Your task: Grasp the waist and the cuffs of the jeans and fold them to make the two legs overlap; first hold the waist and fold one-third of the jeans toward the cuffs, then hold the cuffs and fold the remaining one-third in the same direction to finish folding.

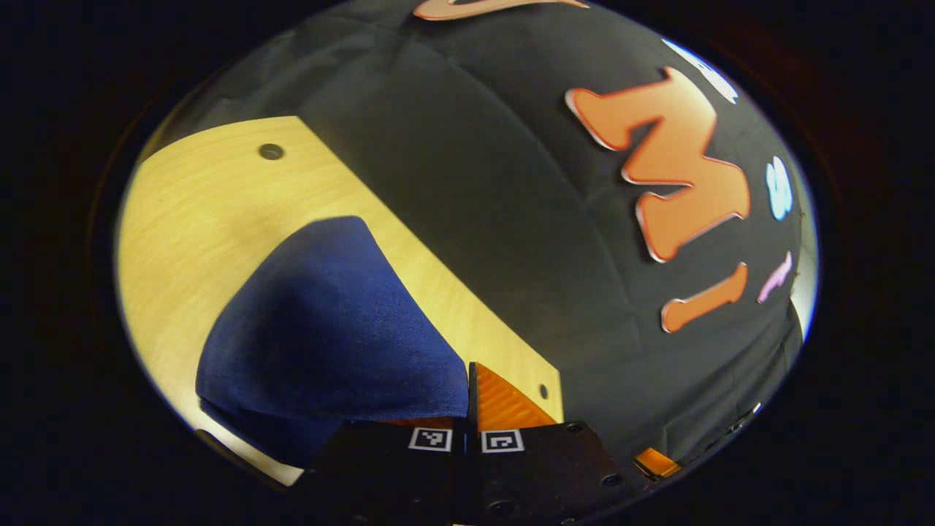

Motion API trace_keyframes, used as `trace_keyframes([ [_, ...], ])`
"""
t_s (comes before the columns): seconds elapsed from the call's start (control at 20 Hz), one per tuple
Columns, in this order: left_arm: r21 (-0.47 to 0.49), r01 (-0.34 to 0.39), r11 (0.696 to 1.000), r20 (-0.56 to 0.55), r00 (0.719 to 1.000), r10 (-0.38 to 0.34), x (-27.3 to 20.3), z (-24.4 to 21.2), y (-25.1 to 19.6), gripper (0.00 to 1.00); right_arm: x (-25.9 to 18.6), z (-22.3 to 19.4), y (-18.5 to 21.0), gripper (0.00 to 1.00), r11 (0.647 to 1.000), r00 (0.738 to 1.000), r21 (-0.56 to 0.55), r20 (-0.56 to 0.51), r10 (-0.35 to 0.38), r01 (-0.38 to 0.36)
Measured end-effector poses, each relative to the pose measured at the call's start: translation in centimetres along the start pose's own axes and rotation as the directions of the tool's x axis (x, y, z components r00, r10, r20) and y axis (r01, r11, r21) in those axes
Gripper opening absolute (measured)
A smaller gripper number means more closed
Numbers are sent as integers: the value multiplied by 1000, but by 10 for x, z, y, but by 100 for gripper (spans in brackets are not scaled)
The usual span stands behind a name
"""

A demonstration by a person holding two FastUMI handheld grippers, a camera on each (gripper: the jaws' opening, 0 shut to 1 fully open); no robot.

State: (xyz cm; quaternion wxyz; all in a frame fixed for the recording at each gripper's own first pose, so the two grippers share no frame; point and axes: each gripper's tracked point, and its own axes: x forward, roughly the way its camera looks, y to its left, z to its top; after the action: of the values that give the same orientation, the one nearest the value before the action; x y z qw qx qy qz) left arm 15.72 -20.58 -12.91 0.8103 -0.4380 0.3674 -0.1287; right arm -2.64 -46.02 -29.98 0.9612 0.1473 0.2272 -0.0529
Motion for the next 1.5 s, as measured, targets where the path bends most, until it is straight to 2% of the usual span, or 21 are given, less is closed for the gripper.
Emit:
trace_keyframes([
  [0.05, 6, 47, 999, -22, 999, -47, -1, -8, -16, 1, -1, 1, -1, 84, 1000, 1000, 0, 4, -1, 1],
  [0.1, -5, 58, 998, -15, 998, -58, -3, -12, -24, 0, -1, 2, -1, 83, 1000, 1000, 2, 8, 3, -3],
  [0.3, -82, 49, 995, -106, 993, -58, -11, -54, -20, 0, -2, 1, -6, 84, 1000, 1000, 9, 11, 6, -7],
  [0.35, -81, 61, 995, -127, 989, -71, -12, -63, -23, 11, -2, 2, -5, 84, 1000, 1000, 11, 11, 11, -11],
  [0.4, -46, 76, 996, -147, 986, -82, -14, -73, -29, 22, 0, 3, -4, 84, 1000, 1000, 14, 15, 13, -13],
  [0.5, 129, 67, 989, -176, 983, -43, -22, -85, -38, 40, 3, 5, -1, 84, 999, 1000, 25, 15, 24, -24],
  [0.55, 228, 74, 971, -166, 985, -36, -27, -83, -44, 31, 3, 7, 4, 84, 999, 999, 29, 20, 37, -38],
  [0.6, 283, 79, 956, -150, 988, -37, -25, -78, -52, 40, 4, 7, 6, 84, 999, 999, 28, 22, 39, -40],
  [0.65, 305, 92, 948, -152, 987, -47, -26, -77, -61, 40, 6, 8, 10, 83, 998, 998, 25, 24, 50, -50],
  [0.75, 317, 131, 939, -174, 982, -78, -47, -77, -72, 55, 5, 9, 17, 83, 998, 997, 21, 31, 65, -66],
  [0.85, 361, 143, 922, -178, 981, -83, -60, -76, -72, 56, 7, 12, 24, 84, 997, 996, 21, 39, 75, -75],
  [0.95, 422, 159, 892, -175, 980, -92, -74, -74, -79, 48, 6, 16, 31, 84, 996, 995, 17, 53, 85, -86],
  [1.0, 461, 159, 873, -172, 981, -88, -77, -71, -80, 56, 6, 17, 33, 83, 996, 994, 13, 58, 92, -93],
  [1.05, 480, 158, 863, -164, 982, -89, -78, -67, -82, 56, 5, 18, 34, 83, 996, 994, 11, 59, 90, -91],
  [1.1, 510, 163, 845, -177, 981, -82, -81, -69, -85, 61, 6, 21, 38, 83, 995, 993, 12, 65, 99, -100],
  [1.15, 533, 154, 832, -166, 983, -75, -83, -67, -86, 68, 5, 23, 41, 84, 995, 993, 14, 69, 99, -101],
  [1.2, 552, 153, 820, -168, 983, -70, -82, -67, -87, 80, 6, 24, 43, 83, 994, 992, 15, 75, 104, -106],
  [1.3, 541, 176, 822, -204, 976, -75, -81, -78, -101, 81, 5, 25, 46, 83, 994, 991, 12, 80, 111, -112],
  [1.4, 539, 259, 801, -229, 961, -156, -84, -90, -130, 81, 4, 24, 46, 83, 994, 991, 7, 81, 109, -110],
  [1.5, 577, 277, 768, -211, 959, -187, -87, -89, -149, 82, 2, 27, 43, 83, 994, 991, 10, 89, 105, -106],
])
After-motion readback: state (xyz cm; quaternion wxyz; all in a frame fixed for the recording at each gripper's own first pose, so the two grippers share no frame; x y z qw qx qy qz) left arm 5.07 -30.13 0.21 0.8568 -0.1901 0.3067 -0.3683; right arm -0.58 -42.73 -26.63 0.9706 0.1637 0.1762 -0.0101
